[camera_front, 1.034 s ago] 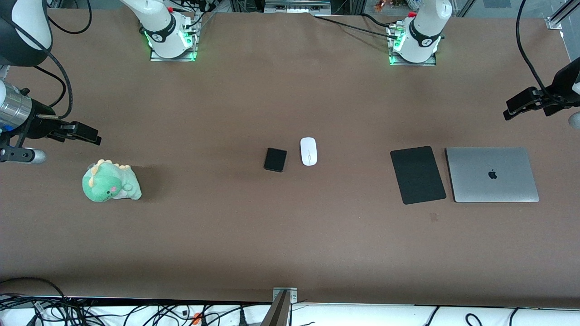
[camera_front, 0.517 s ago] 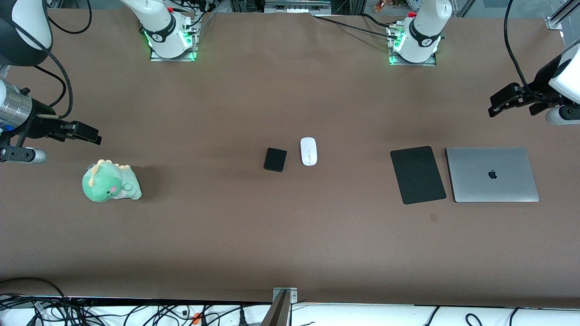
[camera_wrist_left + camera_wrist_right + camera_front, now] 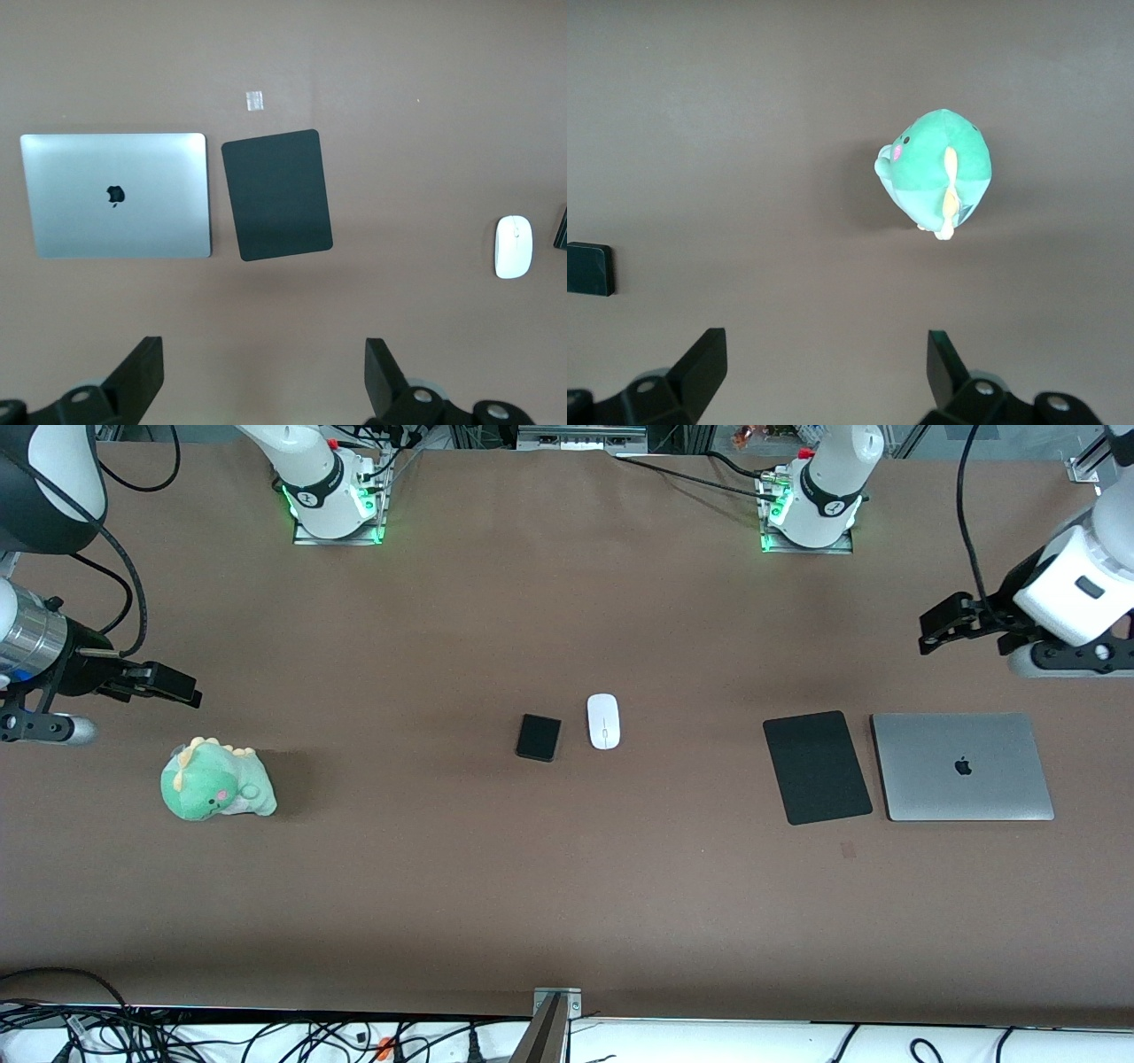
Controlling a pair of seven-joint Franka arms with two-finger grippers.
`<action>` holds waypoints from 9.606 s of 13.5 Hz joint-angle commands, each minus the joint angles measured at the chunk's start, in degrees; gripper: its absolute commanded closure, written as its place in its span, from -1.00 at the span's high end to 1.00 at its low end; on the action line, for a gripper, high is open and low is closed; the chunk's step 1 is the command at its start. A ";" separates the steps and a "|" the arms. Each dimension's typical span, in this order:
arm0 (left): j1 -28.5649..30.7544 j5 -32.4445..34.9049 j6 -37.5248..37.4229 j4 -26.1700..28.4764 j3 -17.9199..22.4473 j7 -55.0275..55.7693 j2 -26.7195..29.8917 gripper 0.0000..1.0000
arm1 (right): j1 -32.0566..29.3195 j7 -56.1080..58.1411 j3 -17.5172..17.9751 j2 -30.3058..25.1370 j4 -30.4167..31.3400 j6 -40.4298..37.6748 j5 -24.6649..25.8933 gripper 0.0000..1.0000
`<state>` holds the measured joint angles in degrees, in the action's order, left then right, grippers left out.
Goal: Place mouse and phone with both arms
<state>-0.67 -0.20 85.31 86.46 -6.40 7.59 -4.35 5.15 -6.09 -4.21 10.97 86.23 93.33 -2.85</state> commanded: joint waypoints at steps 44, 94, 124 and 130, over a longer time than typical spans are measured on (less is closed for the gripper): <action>-26.59 4.85 41.45 6.71 -6.34 46.03 -35.12 -0.95 | 1.61 -0.24 0.08 1.42 1.49 -5.09 1.35 1.00; 4.63 11.71 12.81 -2.04 -7.48 18.78 -26.76 1.00 | 39.94 -43.05 -0.36 34.56 5.01 49.06 2.15 -0.08; 2.60 0.90 -3.31 1.17 1.83 3.05 7.52 1.00 | 8.21 4.59 -1.33 20.31 29.61 62.57 -0.49 -0.64; 2.96 0.90 -3.31 1.26 1.83 0.16 6.20 1.00 | 8.12 5.03 -1.06 20.49 29.62 62.69 -0.49 1.00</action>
<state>2.20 2.10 81.10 87.05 -5.18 10.25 1.73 14.10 -2.81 -6.14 32.62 115.39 156.74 -2.38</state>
